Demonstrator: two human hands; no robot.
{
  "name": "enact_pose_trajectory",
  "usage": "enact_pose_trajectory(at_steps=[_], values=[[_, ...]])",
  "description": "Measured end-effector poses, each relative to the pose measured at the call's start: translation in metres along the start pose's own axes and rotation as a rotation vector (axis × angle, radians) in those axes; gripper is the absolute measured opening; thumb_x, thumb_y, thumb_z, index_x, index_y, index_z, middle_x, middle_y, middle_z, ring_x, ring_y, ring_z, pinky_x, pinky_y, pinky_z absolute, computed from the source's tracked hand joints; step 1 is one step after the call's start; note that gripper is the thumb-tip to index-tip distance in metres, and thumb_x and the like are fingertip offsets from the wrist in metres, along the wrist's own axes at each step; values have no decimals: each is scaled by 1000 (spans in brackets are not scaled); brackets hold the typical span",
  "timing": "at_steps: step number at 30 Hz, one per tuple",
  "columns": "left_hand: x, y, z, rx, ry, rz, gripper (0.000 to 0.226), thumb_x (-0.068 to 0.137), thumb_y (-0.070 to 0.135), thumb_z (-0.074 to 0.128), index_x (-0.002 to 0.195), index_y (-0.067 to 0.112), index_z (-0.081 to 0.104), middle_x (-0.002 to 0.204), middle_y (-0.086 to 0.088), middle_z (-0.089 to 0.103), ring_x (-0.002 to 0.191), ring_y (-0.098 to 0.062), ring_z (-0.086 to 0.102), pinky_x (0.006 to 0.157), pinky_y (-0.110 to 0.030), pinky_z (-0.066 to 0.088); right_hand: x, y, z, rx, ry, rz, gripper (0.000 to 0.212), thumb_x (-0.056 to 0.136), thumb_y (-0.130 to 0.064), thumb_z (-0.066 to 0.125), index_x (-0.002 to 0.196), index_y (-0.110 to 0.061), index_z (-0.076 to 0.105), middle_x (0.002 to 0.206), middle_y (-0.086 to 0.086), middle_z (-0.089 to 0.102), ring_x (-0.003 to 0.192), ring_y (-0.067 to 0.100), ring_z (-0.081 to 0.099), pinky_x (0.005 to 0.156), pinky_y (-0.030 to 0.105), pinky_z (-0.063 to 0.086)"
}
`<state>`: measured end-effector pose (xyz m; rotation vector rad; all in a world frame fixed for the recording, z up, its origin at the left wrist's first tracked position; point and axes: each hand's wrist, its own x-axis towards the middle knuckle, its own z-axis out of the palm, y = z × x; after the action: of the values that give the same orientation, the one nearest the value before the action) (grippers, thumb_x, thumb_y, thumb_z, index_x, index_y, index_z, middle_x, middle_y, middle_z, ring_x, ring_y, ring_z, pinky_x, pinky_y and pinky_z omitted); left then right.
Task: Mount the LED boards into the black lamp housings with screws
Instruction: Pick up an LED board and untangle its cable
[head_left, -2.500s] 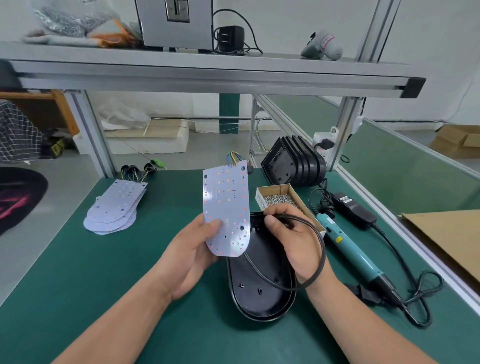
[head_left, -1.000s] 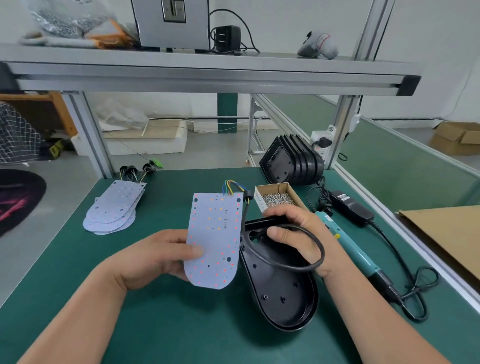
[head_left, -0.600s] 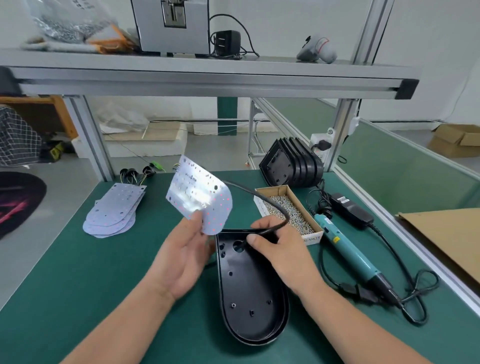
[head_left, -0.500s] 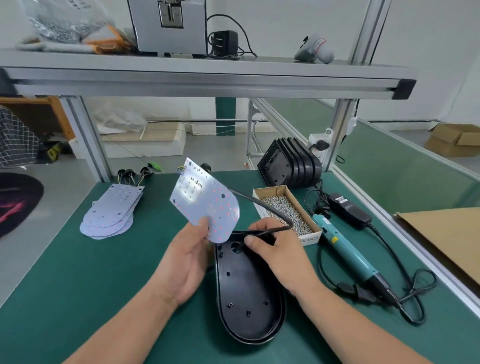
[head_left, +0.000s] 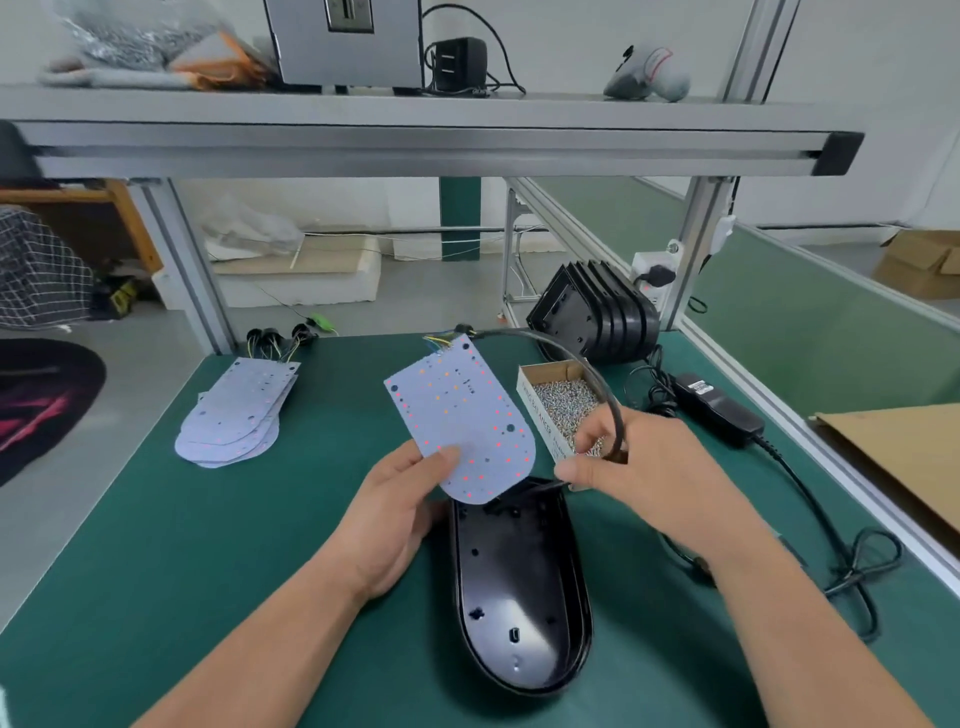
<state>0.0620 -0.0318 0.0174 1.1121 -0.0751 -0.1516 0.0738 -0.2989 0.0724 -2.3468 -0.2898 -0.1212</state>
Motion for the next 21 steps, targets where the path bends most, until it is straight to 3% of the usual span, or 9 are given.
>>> enact_pose_trajectory(at_steps=[2,5,7,9,12,16,19,21], values=[[1,1,0,-7,-5,-10,38,95,24,65,128,9,76,137,-16,71,131,-34,65,107,-40,56,0,-3,5,186,-32,-16,38,75,-62,74,86,-27,67,73,-6,72,64,13,59,64,31,48],[0,2,2,21,0,-8,36,94,24,65,125,12,78,135,-15,72,129,-33,67,104,-38,57,-1,-4,6,480,-93,5,17,94,-34,71,85,-20,68,70,2,67,61,16,54,52,26,43],[-1,1,2,44,-6,-5,34,95,24,65,125,13,78,134,-15,73,127,-32,68,102,-36,57,-2,-4,6,651,-94,37,12,101,-13,68,89,-11,68,72,11,68,59,20,56,48,27,45],[-2,-1,2,60,-21,6,34,96,23,65,126,12,77,134,-16,72,126,-32,69,101,-35,58,-2,-5,8,756,-95,68,12,102,-4,63,91,-4,67,75,17,68,57,21,58,47,28,48],[-3,-2,2,28,-40,26,35,97,21,65,128,8,76,136,-18,71,127,-34,68,100,-34,57,1,-5,12,881,-138,114,6,100,-3,63,96,0,66,77,20,67,57,20,60,47,28,50],[0,0,-2,-96,-45,19,41,94,20,68,130,1,73,140,-21,68,129,-34,67,99,-34,58,5,0,7,1032,-137,165,17,91,-10,68,102,3,67,78,20,69,58,20,61,47,27,51],[0,2,-4,-120,-63,15,42,96,22,68,133,1,71,141,-21,67,126,-32,69,96,-34,59,6,6,9,861,-136,95,4,99,-9,69,97,-6,70,78,16,69,59,18,57,47,24,46],[-1,2,-4,-98,-82,9,43,98,25,69,133,2,71,140,-22,67,122,-32,70,95,-38,60,6,8,14,680,-90,16,8,95,-24,71,92,-17,72,80,6,67,64,16,54,55,24,46]])
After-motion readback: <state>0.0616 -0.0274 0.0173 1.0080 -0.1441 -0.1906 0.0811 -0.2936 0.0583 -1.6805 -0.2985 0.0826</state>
